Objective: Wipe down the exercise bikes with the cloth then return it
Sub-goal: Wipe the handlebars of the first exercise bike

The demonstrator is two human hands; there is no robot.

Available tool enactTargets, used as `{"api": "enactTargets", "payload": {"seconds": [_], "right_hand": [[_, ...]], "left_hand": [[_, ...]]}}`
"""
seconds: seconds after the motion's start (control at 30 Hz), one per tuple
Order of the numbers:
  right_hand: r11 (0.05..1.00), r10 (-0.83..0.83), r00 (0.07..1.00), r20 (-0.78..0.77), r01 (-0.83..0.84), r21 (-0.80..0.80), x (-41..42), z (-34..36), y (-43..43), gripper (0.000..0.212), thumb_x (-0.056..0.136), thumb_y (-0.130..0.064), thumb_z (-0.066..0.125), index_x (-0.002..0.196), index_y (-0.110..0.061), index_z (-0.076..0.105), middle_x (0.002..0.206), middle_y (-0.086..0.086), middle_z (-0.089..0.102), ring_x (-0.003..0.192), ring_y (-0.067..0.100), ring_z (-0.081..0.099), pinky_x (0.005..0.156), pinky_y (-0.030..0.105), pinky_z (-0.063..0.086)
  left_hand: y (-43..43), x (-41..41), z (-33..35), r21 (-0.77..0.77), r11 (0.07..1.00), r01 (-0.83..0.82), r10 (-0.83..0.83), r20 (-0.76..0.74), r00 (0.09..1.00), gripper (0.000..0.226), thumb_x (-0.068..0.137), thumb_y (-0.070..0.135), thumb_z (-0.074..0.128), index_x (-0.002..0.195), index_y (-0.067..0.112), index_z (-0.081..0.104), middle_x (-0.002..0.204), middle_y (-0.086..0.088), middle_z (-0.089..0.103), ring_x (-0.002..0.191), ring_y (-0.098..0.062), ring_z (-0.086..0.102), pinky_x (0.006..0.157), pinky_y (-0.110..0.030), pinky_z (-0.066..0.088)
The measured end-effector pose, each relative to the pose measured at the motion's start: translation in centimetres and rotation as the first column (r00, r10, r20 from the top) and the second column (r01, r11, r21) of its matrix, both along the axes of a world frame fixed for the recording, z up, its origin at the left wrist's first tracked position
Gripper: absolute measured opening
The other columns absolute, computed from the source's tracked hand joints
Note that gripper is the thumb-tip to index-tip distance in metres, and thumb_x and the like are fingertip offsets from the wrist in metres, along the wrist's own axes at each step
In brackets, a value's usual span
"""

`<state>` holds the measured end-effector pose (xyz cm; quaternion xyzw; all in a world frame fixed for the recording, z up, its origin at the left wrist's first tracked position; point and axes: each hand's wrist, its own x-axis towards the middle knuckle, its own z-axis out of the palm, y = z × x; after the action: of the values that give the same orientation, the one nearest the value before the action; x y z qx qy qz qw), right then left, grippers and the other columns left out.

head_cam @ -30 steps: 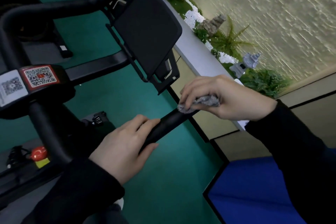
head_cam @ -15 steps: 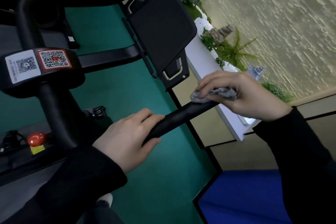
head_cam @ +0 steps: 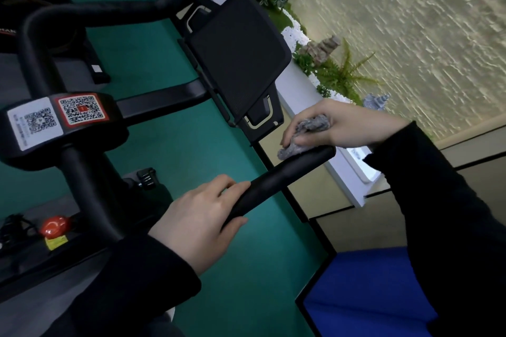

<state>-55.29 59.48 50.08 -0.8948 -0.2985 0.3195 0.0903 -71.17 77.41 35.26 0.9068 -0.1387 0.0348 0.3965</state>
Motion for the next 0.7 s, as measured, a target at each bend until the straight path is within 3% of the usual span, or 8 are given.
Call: {"api": "enactTargets", "payload": {"seconds": [0.1,0.23,0.33,0.5,0.57,0.6,0.7], "right_hand": [[0.998,0.007,0.990,-0.144,-0.014,-0.054,1.2,-0.1,0.8,0.014,0.091,-0.019,0.064,0.101,-0.018,0.072,0.106,-0.001,0.073,0.100,0.019,0.067,0.094,0.041,0.050],[0.997,-0.037,0.947,-0.319,0.016,-0.070,2.3,-1.8,1.5,0.017,0.092,-0.010,0.061,0.106,-0.006,0.070,0.104,0.003,0.073,0.092,0.006,0.068,0.081,0.016,0.050],[0.998,-0.060,0.927,-0.371,0.044,-0.051,3.0,-2.3,0.9,0.016,0.092,-0.007,0.060,0.105,-0.003,0.068,0.095,-0.002,0.072,0.084,0.003,0.067,0.074,0.013,0.048],[0.938,-0.230,0.846,-0.480,0.324,0.121,3.6,-2.2,-2.1,0.012,0.090,-0.005,0.057,0.099,-0.004,0.066,0.092,0.002,0.072,0.083,0.013,0.067,0.072,0.019,0.051],[0.838,-0.339,0.820,-0.461,0.486,0.248,2.6,-3.1,-3.6,0.012,0.090,-0.006,0.057,0.097,-0.007,0.066,0.089,-0.001,0.072,0.081,0.011,0.067,0.071,0.019,0.051],[0.728,-0.394,0.768,-0.505,0.596,0.339,1.8,-3.8,-4.3,0.011,0.089,-0.005,0.057,0.097,-0.006,0.065,0.087,0.000,0.072,0.079,0.012,0.068,0.070,0.020,0.052],[0.228,-0.428,0.578,-0.695,0.813,0.535,-0.9,-6.2,-5.5,0.017,0.083,-0.006,0.058,0.099,-0.002,0.061,0.086,0.009,0.071,0.077,0.018,0.069,0.071,0.026,0.057]], "left_hand": [[0.1,0.1,-0.1,0.001,1.000,0.005,-0.005,-0.003,1.000,0.050,0.088,0.043,0.055,0.134,0.030,0.043,0.117,0.011,0.050,0.100,-0.017,0.057,0.081,-0.039,0.050],[0.1,0.1,0.1,-0.001,1.000,0.000,0.000,-0.005,1.000,0.050,0.088,0.044,0.054,0.134,0.033,0.041,0.117,0.013,0.049,0.100,-0.015,0.056,0.080,-0.036,0.050],[0.0,0.1,0.1,-0.002,1.000,0.007,-0.007,-0.008,1.000,0.051,0.087,0.043,0.056,0.135,0.032,0.042,0.117,0.012,0.050,0.099,-0.017,0.057,0.079,-0.037,0.050],[0.2,0.3,0.6,0.014,1.000,0.023,-0.023,-0.021,1.000,0.051,0.084,0.035,0.064,0.131,0.025,0.050,0.112,0.006,0.055,0.091,-0.022,0.061,0.071,-0.038,0.053],[0.3,0.2,0.7,0.015,1.000,0.025,-0.024,-0.027,0.999,0.049,0.082,0.032,0.068,0.128,0.022,0.053,0.109,0.005,0.057,0.087,-0.024,0.062,0.067,-0.039,0.054],[0.3,0.2,0.8,0.019,0.999,0.029,-0.029,-0.031,0.999,0.049,0.082,0.032,0.067,0.128,0.022,0.054,0.108,0.005,0.056,0.086,-0.024,0.062,0.066,-0.040,0.054],[0.3,0.2,1.0,0.039,0.998,0.047,-0.046,-0.014,0.999,0.048,0.081,0.029,0.069,0.125,0.018,0.056,0.105,0.003,0.057,0.081,-0.024,0.063,0.060,-0.040,0.054]]}}
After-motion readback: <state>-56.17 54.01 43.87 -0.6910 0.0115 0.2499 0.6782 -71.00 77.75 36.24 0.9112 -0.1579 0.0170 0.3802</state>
